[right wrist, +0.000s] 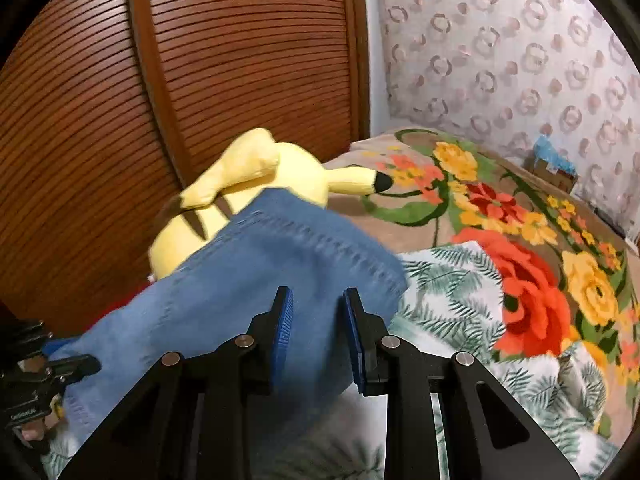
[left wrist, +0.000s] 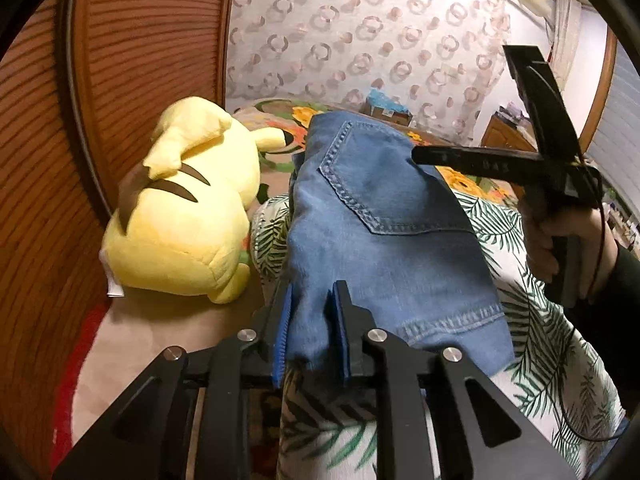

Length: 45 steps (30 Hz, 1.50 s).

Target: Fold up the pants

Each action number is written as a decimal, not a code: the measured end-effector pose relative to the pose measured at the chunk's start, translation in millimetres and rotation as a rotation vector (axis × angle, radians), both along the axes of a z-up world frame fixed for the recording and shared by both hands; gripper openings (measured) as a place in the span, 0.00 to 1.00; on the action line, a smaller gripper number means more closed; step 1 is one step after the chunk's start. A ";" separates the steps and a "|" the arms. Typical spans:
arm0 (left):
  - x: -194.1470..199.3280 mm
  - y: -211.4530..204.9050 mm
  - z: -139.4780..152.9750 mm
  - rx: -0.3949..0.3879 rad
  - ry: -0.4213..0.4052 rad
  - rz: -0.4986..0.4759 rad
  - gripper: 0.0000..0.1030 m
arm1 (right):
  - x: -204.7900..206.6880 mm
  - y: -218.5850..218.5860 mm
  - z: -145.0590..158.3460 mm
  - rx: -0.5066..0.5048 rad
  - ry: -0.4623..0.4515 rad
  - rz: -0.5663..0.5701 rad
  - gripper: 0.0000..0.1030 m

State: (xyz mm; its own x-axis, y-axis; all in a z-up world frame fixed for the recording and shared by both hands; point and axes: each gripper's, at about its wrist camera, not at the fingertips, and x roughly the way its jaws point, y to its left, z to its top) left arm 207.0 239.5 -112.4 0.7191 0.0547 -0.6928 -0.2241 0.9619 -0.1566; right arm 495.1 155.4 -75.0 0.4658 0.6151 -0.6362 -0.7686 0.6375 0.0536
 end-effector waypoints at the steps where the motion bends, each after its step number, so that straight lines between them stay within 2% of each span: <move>1: -3.3 -1.3 1.9 0.001 -0.002 0.002 0.21 | -6.1 -3.0 1.0 0.005 -0.001 0.004 0.25; 3: -7.8 -3.3 4.6 -0.004 -0.006 0.007 0.26 | -17.3 -6.2 1.4 0.018 0.012 0.017 0.25; 5: -11.2 -5.2 7.1 -0.008 -0.010 0.011 0.35 | -26.3 -11.1 1.1 0.023 0.021 0.020 0.25; 7: -13.8 -7.6 10.2 -0.009 -0.027 0.008 0.53 | -34.0 -16.3 -0.9 0.019 0.030 0.022 0.25; 12: -14.2 -14.6 19.6 0.022 -0.051 0.010 0.67 | -51.5 -28.2 -3.6 0.000 0.027 0.015 0.25; 17: -14.4 -26.4 23.2 0.030 -0.055 -0.014 0.67 | -64.6 -37.7 -4.3 0.000 0.033 0.001 0.25; 26: -14.5 -30.0 -4.4 0.068 0.028 0.011 0.67 | -88.9 -53.3 2.2 0.003 0.041 -0.017 0.25; 32: -17.8 -32.1 -18.4 0.061 0.058 0.020 0.67 | -112.0 -72.5 3.7 0.006 0.045 -0.035 0.25; 45: -45.5 -52.8 7.8 0.056 -0.018 0.001 0.67 | -172.0 -131.9 24.1 0.043 0.015 -0.096 0.26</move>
